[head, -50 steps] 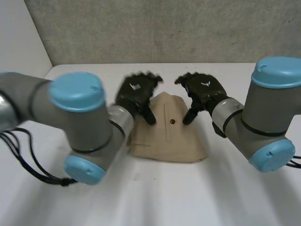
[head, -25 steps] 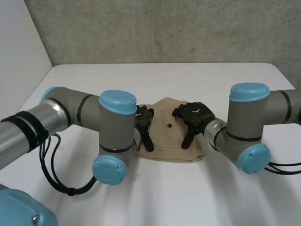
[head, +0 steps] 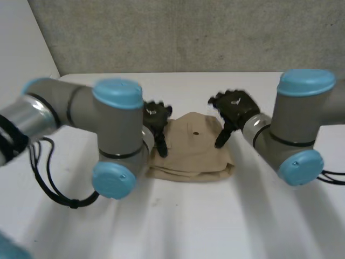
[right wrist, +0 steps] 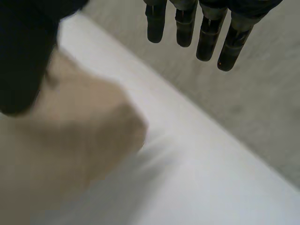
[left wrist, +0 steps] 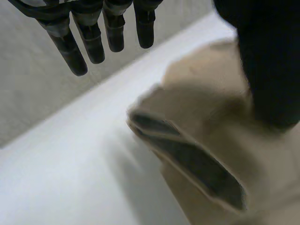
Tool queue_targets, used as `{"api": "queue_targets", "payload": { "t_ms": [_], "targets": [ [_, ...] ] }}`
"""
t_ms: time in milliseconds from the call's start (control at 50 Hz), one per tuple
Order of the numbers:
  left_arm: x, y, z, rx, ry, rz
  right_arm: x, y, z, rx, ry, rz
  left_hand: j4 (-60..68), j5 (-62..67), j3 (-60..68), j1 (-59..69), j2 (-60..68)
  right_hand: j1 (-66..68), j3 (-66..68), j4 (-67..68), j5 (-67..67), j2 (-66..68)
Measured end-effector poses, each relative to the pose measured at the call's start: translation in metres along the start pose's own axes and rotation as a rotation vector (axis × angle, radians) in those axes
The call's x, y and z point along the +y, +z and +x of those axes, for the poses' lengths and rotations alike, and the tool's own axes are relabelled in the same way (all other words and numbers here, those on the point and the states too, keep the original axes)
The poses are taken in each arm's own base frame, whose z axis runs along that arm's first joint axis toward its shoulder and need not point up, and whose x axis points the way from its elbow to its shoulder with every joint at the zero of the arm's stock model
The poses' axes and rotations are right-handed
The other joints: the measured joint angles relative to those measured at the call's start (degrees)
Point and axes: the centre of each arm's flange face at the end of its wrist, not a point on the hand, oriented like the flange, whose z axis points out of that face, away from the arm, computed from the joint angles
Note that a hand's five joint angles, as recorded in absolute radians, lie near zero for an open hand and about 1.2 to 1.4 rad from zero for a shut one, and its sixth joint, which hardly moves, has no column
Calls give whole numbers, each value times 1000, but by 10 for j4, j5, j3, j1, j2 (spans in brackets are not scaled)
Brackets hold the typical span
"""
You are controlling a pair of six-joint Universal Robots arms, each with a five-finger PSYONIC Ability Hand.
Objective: Fold the shorts.
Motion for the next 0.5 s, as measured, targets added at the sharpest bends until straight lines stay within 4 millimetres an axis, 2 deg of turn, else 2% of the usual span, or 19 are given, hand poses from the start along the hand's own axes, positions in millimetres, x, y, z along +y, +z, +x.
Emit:
{"api": "queue_targets", "payload": {
  "t_ms": [40,100,140,240,320,400,500],
  "targets": [
    [-15,-9,-7,-12,-16,29,-14,-7,6,20,19,31,-6,-1,-5,-2,-5,0,0,0,-1,0],
    [-51,-34,-32,-53,-76,101,-46,-28,23,85,79,102,-9,-1,-8,-5,-9,0,0,0,-1,0],
    [-62,-45,-45,-76,-107,127,-58,-39,32,124,105,130,-9,-1,-8,-5,-10,0,0,0,-1,0],
    [-94,-84,-95,-174,-219,217,-85,-68,57,245,156,194,-9,-1,-9,-5,-10,0,0,0,-1,0],
    [-103,-109,-120,-216,-257,235,-98,-90,70,329,171,215,-9,-1,-9,-5,-10,0,0,0,-1,0],
    [-102,-121,-128,-208,-263,205,-100,-101,73,353,177,191,-9,-1,-9,-5,-10,0,0,0,-1,0],
    [-101,-126,-130,-182,-264,164,-96,-106,72,343,181,146,-9,-1,-9,-5,-10,0,0,0,-1,0]
  ]
}}
